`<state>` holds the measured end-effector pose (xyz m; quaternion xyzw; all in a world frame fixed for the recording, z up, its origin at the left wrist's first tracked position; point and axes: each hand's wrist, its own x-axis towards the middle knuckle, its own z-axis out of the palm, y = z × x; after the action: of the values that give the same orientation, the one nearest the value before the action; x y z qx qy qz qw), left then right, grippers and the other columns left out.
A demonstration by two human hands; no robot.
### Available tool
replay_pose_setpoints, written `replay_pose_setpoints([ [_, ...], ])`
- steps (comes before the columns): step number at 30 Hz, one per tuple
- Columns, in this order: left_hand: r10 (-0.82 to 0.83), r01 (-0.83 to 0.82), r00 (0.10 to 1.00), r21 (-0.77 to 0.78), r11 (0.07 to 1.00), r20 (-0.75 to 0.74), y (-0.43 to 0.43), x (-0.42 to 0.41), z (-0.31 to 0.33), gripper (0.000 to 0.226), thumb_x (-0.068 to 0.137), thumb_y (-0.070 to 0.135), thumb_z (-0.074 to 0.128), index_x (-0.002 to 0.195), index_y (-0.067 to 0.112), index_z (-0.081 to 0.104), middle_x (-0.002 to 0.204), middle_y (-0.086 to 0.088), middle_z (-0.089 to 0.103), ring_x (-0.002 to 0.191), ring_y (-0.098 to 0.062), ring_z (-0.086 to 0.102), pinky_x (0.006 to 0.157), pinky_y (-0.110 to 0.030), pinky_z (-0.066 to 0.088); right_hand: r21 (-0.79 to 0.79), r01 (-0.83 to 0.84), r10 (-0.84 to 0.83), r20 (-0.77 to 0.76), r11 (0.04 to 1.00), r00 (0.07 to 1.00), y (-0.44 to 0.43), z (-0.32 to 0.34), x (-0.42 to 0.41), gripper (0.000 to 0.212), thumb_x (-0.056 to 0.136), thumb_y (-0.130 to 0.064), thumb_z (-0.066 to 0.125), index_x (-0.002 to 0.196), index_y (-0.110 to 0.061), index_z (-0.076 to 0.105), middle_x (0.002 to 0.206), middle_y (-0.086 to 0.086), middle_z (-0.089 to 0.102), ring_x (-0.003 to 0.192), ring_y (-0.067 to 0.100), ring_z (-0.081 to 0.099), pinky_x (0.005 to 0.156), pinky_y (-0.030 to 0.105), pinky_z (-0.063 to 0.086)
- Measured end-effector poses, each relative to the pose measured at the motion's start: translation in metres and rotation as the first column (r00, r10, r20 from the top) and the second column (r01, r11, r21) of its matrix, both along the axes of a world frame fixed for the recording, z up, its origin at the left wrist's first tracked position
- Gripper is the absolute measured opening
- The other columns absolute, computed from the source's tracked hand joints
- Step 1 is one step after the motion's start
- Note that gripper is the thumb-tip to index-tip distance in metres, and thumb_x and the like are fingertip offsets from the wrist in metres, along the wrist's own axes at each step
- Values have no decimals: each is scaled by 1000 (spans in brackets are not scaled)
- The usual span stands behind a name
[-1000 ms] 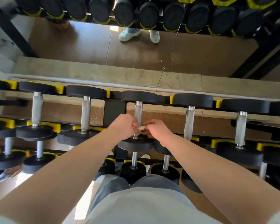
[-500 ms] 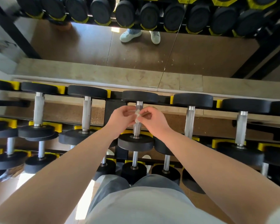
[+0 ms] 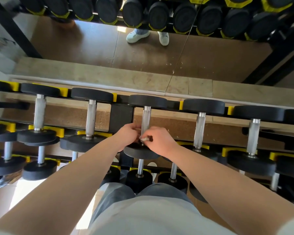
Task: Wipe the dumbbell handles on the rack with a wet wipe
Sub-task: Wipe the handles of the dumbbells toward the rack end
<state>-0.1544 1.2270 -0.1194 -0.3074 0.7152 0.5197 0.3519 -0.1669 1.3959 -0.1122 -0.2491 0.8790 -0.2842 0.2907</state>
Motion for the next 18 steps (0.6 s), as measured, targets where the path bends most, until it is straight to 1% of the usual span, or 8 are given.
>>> replay_pose_setpoints([
  [2,1,-1,1000,5,1000,6,-1,-1,1,39,104,9,49,140,23,59,119,-6,70,106,-20,69,98,-38,57,-23,45,-46,-30,999,999,-1,0,-4,24,95,-15,70,118,-18,74,114,-2,67,102,11,61,94,27,53],
  [3,2,-2,1000,8,1000,12,-1,-2,1,41,105,7,47,141,22,57,120,-7,70,108,-21,69,99,-38,57,-55,159,-162,-48,986,986,-4,1,-9,25,96,-17,69,120,-19,71,115,-4,66,102,7,59,90,20,50],
  [5,5,-5,999,-3,1000,35,0,-3,-1,44,104,3,44,142,24,57,118,-9,71,108,-23,70,99,-41,57,-127,487,-491,0,864,871,-12,5,-22,26,97,-20,68,124,-21,67,115,-8,66,102,4,58,84,11,42],
  [7,-2,3,999,-35,999,46,1,-3,-2,46,104,4,45,141,27,58,113,-9,72,107,-26,71,97,-42,58,-158,647,-645,73,746,761,-20,5,-33,27,98,-20,67,125,-22,69,119,-6,69,106,5,59,90,16,45],
  [10,8,-6,999,-51,999,36,2,-2,-3,46,104,6,46,141,29,58,110,-9,72,106,-26,71,96,-41,58,-137,603,-601,64,786,797,-20,6,-26,26,99,-22,67,124,-21,71,119,-6,71,106,5,61,96,24,50],
  [13,10,-9,1000,-40,999,7,1,0,0,44,103,5,46,141,25,59,106,-7,71,110,-29,69,97,-40,58,-33,340,-340,3,940,941,-8,2,-12,16,98,-22,68,113,-21,74,109,-8,68,97,5,60,88,21,50],
  [15,10,-10,1000,-32,999,0,0,0,1,43,103,5,47,141,24,58,105,-4,70,111,-28,69,98,-41,57,30,197,-198,25,980,980,-3,-2,-7,13,96,-20,69,108,-21,74,105,-8,65,95,6,60,81,15,48],
  [18,1,-1,1000,-32,999,11,0,0,-1,43,104,7,48,142,24,57,109,-7,71,110,-28,69,99,-43,57,-40,342,-338,70,939,938,-8,-1,-10,18,96,-24,70,114,-23,72,109,-9,67,99,5,60,77,10,40],
])
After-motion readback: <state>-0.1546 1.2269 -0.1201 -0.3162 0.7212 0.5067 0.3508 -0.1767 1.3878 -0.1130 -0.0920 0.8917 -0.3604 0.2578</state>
